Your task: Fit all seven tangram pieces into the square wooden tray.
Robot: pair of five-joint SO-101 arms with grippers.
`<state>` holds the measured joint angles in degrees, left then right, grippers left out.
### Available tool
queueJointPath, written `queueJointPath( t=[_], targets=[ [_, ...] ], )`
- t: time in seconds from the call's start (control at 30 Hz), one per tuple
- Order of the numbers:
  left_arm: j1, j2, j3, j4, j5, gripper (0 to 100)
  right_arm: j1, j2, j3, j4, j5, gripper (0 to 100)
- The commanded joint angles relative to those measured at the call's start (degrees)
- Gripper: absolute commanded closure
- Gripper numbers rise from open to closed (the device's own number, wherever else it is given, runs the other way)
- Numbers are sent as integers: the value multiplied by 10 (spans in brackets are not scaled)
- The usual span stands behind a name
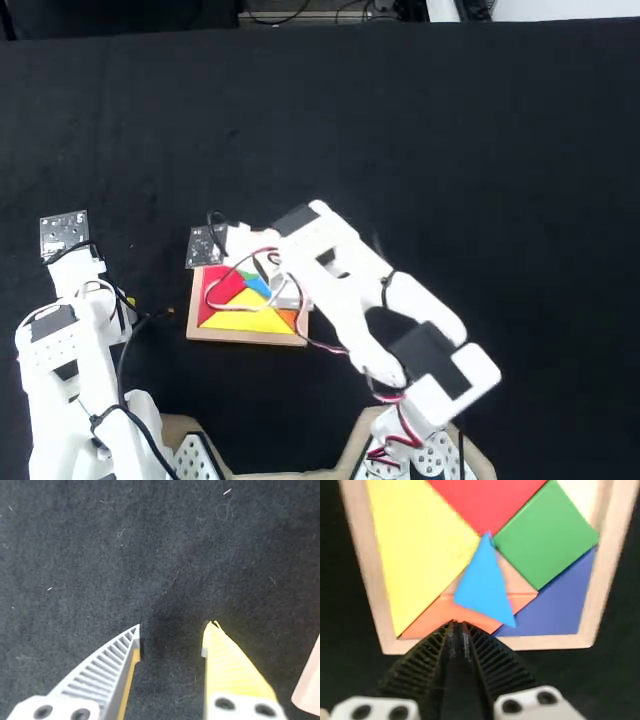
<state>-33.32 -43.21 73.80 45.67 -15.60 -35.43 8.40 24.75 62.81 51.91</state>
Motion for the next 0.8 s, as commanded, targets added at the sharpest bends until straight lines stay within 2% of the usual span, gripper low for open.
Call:
queueJointPath(
  t=[0.0, 0.23, 0.77],
  targets=[
    [-7, -11, -4, -6, 4, 798, 4, 20, -51, -1, 3, 988],
    [-7, -11, -4, -7, 4, 798, -26, 22, -91, 24, 3, 988],
    [-7, -11, -4, -7, 4, 798, -32, 26, -103, 5, 4, 988]
  ],
)
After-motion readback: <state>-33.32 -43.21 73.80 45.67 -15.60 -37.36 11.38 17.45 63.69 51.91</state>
